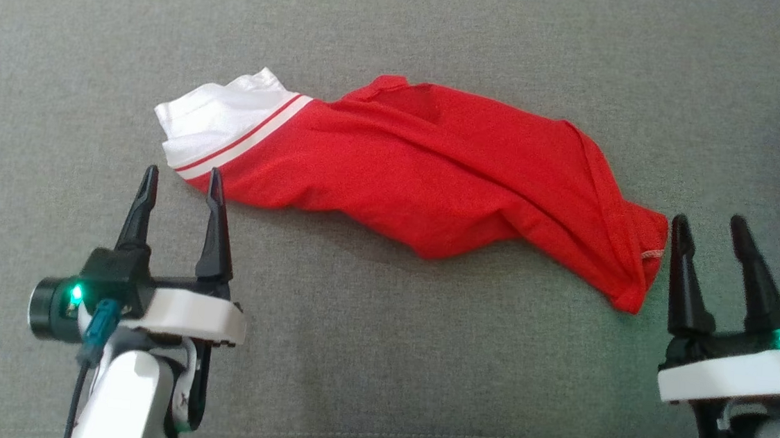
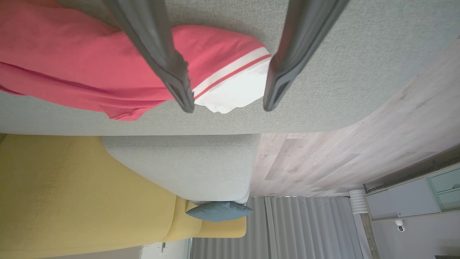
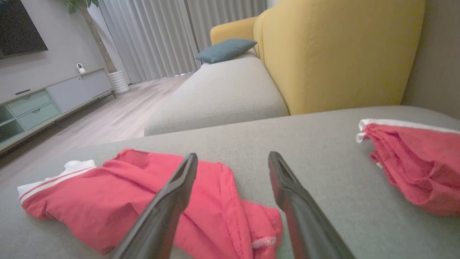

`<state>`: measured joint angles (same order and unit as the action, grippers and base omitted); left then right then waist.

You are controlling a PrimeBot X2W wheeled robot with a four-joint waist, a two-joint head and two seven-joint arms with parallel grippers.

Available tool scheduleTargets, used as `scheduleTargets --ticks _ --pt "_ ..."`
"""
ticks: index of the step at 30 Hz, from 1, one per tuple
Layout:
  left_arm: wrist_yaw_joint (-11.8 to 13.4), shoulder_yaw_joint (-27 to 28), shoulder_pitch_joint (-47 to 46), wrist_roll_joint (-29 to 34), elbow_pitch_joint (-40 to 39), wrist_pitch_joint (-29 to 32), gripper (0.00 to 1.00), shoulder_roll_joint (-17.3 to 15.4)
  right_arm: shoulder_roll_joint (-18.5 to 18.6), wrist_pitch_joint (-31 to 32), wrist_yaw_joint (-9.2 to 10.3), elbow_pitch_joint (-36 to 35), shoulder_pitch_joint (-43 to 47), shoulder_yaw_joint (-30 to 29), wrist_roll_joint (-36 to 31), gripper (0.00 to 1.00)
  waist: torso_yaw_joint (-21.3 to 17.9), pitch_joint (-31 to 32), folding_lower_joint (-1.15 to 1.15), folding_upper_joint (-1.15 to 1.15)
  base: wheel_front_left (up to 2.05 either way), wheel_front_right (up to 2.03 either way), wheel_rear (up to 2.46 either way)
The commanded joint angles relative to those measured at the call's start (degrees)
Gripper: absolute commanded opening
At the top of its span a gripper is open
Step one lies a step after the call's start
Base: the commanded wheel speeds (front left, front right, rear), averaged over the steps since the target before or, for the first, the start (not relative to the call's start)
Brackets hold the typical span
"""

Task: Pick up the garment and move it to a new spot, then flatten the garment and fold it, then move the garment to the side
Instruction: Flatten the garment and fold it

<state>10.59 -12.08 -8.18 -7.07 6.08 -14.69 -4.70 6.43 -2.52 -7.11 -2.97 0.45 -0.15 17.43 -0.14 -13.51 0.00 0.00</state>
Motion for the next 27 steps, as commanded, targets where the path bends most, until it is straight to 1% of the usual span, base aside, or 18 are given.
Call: scheduleTargets --ticks 1,2,4,11,23,27 --pt "0.19 2.13 -0.47 -0.03 -1.63 -0.30 1.00 -1.10 1.39 0.07 -0.37 -4.13 -2.17 0.84 -1.16 1.00 -0.11 0.61 0.00 0.00 0.00 0.00 0.00" --pt "0.22 2.04 -0.16 -0.03 -1.71 -0.30 1.00 -1.21 1.55 0.80 -0.37 -5.80 -2.43 0.62 -1.71 1.00 -0.09 0.90 0.00 0.00 0.00 0.00 0.00" --pt "0.24 1.93 0.05 -0.06 -1.73 -0.30 1.00 -1.30 1.46 1.52 -0.37 -6.85 -2.32 0.34 -1.96 1.00 -0.01 1.10 0.00 0.00 0.00 0.00 0.00" --pt "0.53 1.87 0.48 -0.35 -2.01 -0.29 1.00 -1.57 0.81 2.59 -0.37 -8.28 -1.58 -0.19 -2.05 1.00 -0.16 1.13 0.00 0.00 0.00 0.00 0.00" --pt "0.90 1.45 -0.07 -0.58 -2.35 -0.22 1.00 -1.83 0.35 3.34 -0.37 -7.90 -1.80 -0.53 -1.68 1.00 -0.10 0.27 0.00 0.00 0.00 0.00 0.00" --pt "1.06 1.20 -0.90 -0.54 -2.88 -0.19 1.00 -1.79 1.71 4.48 -0.37 -5.14 -3.29 -0.72 -1.11 1.00 0.10 -1.29 0.00 0.00 0.00 0.00 0.00"
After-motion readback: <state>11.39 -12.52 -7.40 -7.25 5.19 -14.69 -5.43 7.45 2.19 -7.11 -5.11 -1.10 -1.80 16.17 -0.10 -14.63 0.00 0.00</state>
